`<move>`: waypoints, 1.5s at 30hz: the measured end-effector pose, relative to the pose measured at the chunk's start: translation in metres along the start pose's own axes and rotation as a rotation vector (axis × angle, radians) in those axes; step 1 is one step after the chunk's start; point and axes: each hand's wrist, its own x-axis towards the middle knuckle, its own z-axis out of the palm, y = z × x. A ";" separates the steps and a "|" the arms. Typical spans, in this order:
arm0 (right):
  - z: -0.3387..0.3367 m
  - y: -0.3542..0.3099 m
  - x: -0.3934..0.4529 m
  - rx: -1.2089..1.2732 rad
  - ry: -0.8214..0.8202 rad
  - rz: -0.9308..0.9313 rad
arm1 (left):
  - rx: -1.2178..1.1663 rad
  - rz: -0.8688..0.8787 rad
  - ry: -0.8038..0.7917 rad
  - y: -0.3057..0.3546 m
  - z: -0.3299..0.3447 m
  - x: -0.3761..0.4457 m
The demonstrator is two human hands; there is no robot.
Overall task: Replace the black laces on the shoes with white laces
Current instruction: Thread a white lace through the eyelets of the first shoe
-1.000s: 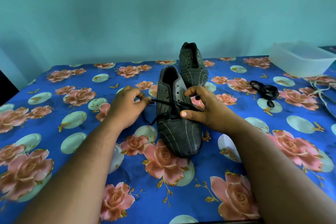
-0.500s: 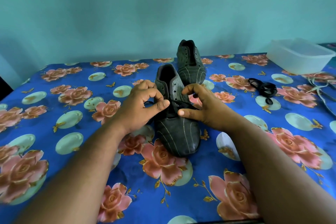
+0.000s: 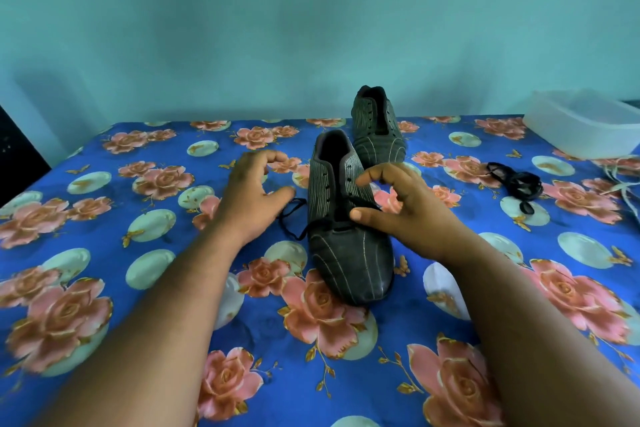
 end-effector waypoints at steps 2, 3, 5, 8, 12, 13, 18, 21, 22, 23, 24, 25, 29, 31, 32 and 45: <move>0.002 -0.005 0.001 0.003 0.034 -0.091 | -0.110 0.076 -0.103 0.012 0.001 -0.006; 0.003 -0.007 0.002 -0.018 0.043 -0.131 | -0.144 0.121 -0.153 0.017 0.002 -0.009; 0.006 -0.011 0.002 -0.092 0.039 -0.176 | -0.153 0.177 -0.261 0.024 0.004 -0.015; 0.009 -0.014 0.001 -0.212 -0.006 -0.193 | -0.095 0.173 -0.462 0.029 0.005 -0.018; 0.011 -0.019 0.002 -0.185 -0.040 -0.186 | -0.032 0.156 -0.622 0.028 0.006 -0.018; 0.012 -0.020 0.003 -0.154 -0.044 -0.179 | -0.021 0.151 -0.632 0.029 0.006 -0.018; 0.005 -0.022 0.003 0.073 -0.060 -0.085 | -0.026 0.124 -0.624 0.033 0.008 -0.020; -0.004 -0.030 0.002 0.320 0.071 0.034 | -0.025 0.117 -0.623 0.031 0.008 -0.019; -0.007 -0.031 0.002 0.396 0.157 0.112 | -0.016 0.120 -0.625 0.031 0.008 -0.019; -0.010 -0.031 0.003 0.449 0.250 0.193 | -0.007 0.122 -0.628 0.032 0.008 -0.019; -0.013 -0.029 0.003 0.461 0.329 0.268 | -0.004 0.124 -0.631 0.033 0.008 -0.019; -0.013 -0.025 0.005 0.427 0.381 0.315 | -0.004 0.123 -0.633 0.034 0.007 -0.019; -0.005 -0.008 0.006 -0.050 0.370 0.237 | -0.028 0.123 -0.633 0.034 0.008 -0.020; -0.002 -0.011 0.003 -0.118 0.297 0.103 | -0.030 0.116 -0.631 0.033 0.008 -0.020; 0.000 -0.013 0.002 -0.133 0.241 0.026 | -0.021 0.113 -0.626 0.033 0.008 -0.020; 0.004 -0.026 0.005 0.003 0.232 -0.060 | -0.015 0.101 -0.628 0.031 0.009 -0.020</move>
